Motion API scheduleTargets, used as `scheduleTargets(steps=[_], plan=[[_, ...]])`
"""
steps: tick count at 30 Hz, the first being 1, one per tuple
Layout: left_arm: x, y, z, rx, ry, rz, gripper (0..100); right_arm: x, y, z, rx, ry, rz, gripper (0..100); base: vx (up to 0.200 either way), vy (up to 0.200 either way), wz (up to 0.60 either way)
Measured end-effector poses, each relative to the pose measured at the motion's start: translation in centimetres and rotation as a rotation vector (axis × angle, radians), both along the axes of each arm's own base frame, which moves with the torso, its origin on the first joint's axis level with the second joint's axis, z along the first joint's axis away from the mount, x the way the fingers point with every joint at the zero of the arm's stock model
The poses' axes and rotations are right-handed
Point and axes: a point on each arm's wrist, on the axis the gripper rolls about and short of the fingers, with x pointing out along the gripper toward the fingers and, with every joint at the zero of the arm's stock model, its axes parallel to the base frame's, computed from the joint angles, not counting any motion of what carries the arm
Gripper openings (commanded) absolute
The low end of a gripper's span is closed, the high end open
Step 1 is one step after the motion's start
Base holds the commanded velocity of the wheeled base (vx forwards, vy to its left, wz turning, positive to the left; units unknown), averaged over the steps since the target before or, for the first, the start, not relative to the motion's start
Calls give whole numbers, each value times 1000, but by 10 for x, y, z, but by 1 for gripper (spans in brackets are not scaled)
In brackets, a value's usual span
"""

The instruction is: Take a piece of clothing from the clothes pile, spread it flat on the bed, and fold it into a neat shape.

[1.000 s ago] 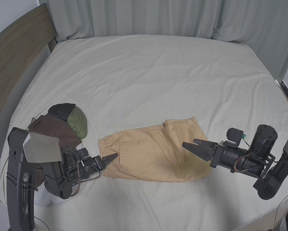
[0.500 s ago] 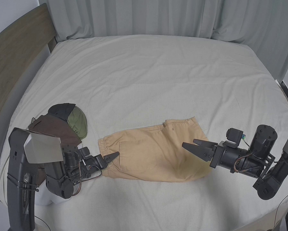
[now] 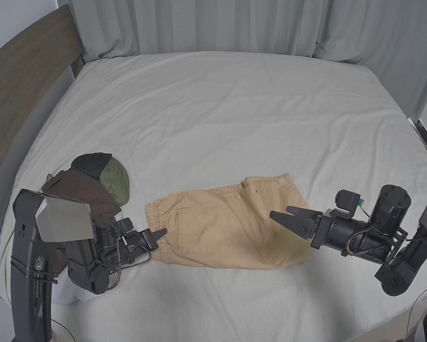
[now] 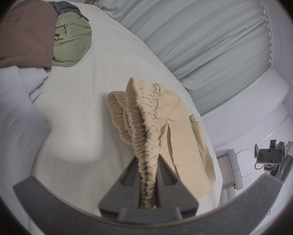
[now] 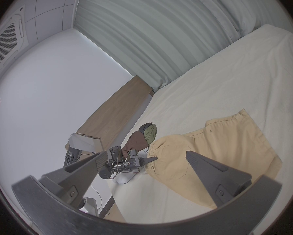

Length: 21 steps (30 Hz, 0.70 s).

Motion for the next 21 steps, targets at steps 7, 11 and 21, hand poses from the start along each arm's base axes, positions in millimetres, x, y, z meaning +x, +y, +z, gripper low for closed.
scheduleTargets(steps=[7,11,21], plan=[[0,1,0,2,-1,2,0,0,0,0,-1,2,0,100,0,0,0],[0,2,1,5,-4,14,0,0,0,-1,-3,5,-1,100,0,0,0],[-3,8,13,-1,-16,30,0,2,-1,-4,-7,13,-7,100,0,0,0]])
